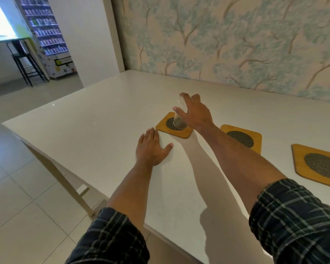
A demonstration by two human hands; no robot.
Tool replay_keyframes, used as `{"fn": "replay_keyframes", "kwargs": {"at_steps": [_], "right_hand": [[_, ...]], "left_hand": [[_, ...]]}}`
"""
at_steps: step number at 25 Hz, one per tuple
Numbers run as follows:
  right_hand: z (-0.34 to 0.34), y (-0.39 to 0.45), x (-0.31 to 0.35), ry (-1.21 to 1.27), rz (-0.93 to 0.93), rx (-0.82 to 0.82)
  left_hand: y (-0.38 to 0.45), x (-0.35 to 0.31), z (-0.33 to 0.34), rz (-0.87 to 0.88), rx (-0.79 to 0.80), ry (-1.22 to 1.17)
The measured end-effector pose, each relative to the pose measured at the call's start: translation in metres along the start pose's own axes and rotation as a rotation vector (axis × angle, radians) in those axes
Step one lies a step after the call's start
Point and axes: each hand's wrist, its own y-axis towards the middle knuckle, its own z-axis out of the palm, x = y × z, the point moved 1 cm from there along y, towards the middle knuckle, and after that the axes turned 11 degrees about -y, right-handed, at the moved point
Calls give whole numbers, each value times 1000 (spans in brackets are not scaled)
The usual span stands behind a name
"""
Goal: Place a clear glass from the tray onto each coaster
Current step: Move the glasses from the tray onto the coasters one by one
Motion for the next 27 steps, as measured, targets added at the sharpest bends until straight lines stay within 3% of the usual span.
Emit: {"fn": "replay_keyframes", "kwargs": {"at_steps": [4, 19, 24, 27], "right_hand": [[19, 16, 14, -41, -24, 89], [16, 28, 30, -90, 47, 200], [-2, -1, 20, -112, 51, 14], [-10, -27, -9, -126, -13, -125]], "left_hand": [[3, 4, 2, -16, 50, 54], [5, 7, 8, 7, -8, 57], [6, 8, 7, -1, -23, -6], [-2, -1, 1, 187, -153, -9]]}}
